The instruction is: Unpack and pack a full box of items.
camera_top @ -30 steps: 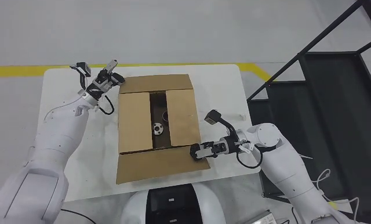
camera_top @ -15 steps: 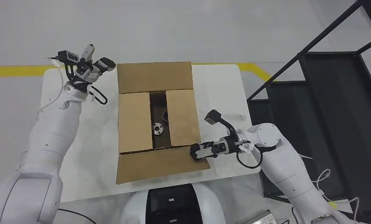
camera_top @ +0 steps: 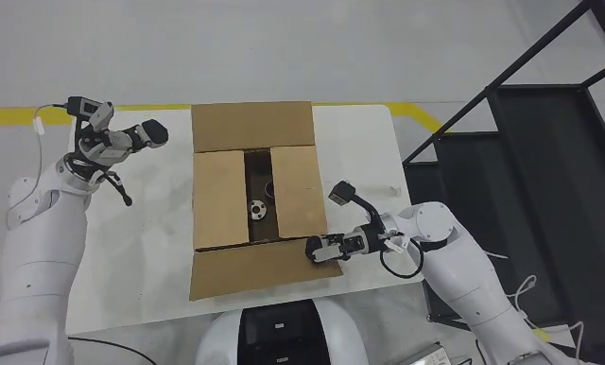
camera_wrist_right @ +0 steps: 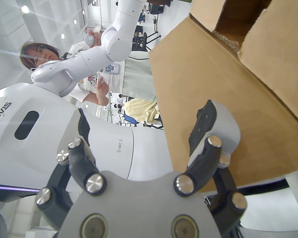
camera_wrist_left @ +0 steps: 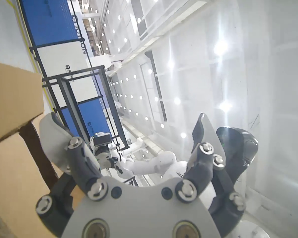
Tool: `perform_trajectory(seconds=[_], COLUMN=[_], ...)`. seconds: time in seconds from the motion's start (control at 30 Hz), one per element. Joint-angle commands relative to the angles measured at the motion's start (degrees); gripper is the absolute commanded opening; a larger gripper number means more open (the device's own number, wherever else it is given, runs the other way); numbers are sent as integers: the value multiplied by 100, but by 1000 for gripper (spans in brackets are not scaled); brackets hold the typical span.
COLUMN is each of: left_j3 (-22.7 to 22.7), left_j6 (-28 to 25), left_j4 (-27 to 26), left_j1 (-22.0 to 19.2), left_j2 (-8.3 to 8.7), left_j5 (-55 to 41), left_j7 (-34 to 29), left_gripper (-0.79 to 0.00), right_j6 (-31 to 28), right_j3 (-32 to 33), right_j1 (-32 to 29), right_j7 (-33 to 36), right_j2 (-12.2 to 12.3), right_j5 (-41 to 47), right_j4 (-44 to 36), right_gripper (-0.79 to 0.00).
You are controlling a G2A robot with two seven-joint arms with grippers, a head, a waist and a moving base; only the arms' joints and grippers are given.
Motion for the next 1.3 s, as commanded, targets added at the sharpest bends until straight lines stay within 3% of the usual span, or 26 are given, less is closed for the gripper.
perform_trajectory(seconds=[0.0, 0.33, 0.5, 0.73, 0.9, 1.27], left_j3=[-70, -70, -70, -70, -70, -70], left_j6=[221, 221, 221, 221, 221, 221], left_j4=[-229, -229, -229, -229, -229, -229], left_j1=[171, 171, 171, 171, 171, 171], left_j2=[34, 34, 34, 34, 34, 34], left_j5=[34, 34, 34, 34, 34, 34], left_j7=[-85, -85, -85, -85, -85, -85], left_gripper=[0, 0, 0, 0, 0, 0], right_j6=[38, 120, -111, -185, 243, 1676], right_j3=[-42, -463, -568, -339, -87, -874], right_j1=[-37, -102, 62, -50, -22, 861], right_j7=[18, -81, -548, -532, -528, -2328], right_j2=[6, 21, 23, 86, 134, -100], right_j5=[26, -615, -1389, -863, -288, -566], right_j4=[-111, 387, 806, 211, -245, 138], right_gripper=[0, 0, 0, 0, 0, 0])
